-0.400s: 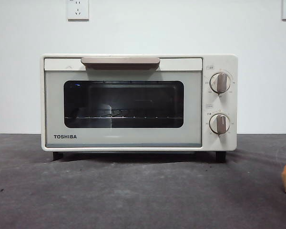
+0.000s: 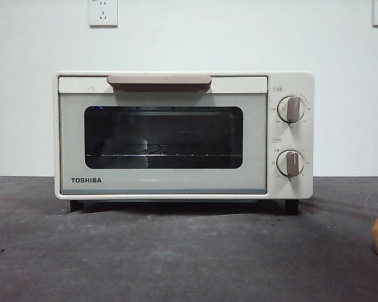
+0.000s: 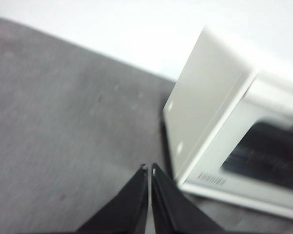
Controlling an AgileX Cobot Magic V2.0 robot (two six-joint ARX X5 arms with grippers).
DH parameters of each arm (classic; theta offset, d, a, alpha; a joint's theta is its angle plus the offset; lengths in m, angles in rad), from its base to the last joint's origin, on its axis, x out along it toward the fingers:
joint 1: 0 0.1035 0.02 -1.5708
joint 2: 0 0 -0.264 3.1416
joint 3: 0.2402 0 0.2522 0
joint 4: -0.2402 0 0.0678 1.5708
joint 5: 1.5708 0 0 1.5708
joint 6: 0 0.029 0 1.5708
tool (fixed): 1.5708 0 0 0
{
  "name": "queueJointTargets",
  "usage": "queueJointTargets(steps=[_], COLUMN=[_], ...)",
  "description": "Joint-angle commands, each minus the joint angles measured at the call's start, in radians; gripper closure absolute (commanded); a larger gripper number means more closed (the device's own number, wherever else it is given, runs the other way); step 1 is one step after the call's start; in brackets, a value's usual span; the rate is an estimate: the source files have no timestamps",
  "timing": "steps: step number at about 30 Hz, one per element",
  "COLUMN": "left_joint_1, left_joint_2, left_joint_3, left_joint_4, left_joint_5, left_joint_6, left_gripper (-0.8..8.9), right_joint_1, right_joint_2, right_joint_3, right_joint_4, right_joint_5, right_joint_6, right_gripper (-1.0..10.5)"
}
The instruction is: The left arm flap open the oven, the right arm pick bread and place it into oven, the left arm flap close the oven
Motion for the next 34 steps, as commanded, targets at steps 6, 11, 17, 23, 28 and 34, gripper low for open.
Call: queueJointTargets(steps=[6, 11, 17, 23, 28, 34], left_joint_1=[-0.001, -0.014, -0.069, -0.154, -0.211, -0.241], left_joint_2=[0.202, 0.367, 0.517, 0.595, 0.605, 0.594], left_joint_3=[0.211, 0.405, 0.599, 0.698, 0.736, 0.736], left_joint_4=[-0.041, -0.152, -0.243, -0.315, -0.372, -0.362], left_joint_5=[0.152, 0.202, 0.312, 0.41, 0.465, 0.483], left_joint_6=[-0.05, -0.021, 0.023, 0.103, 0.222, 0.249], left_gripper=[7.96, 7.96, 7.96, 7.96, 7.96, 7.79], right_joint_1=[0.004, 0.004, 0.006, 0.088, 0.154, 0.161], right_joint_2=[0.08, 0.174, 0.301, 0.403, 0.481, 0.498], right_joint_3=[0.234, 0.38, 0.529, 0.649, 0.745, 0.758], right_joint_4=[-0.164, -0.244, -0.321, -0.411, -0.548, -0.587], right_joint_5=[-0.067, -0.193, -0.41, -0.47, -0.463, -0.465], right_joint_6=[0.053, 0.024, -0.036, -0.124, -0.246, -0.304], right_gripper=[9.4, 9.4, 9.4, 9.4, 9.4, 9.4])
